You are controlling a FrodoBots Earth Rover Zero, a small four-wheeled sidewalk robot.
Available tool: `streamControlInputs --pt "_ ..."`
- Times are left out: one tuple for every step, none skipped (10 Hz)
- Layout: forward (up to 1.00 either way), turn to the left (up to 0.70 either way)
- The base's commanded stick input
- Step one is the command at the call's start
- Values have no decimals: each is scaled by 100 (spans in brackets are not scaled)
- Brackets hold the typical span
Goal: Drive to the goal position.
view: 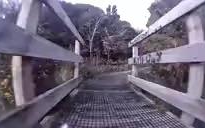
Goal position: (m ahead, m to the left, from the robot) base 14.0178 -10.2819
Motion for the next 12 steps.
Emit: streamControlInputs --pt "70 -15" --pt "70 -35" --pt "70 -35" --pt "70 -15" --pt "70 0" --pt "70 0" --pt "70 0" --pt "70 0" --pt "70 0" --pt "70 0" --pt "70 0" --pt "70 0"
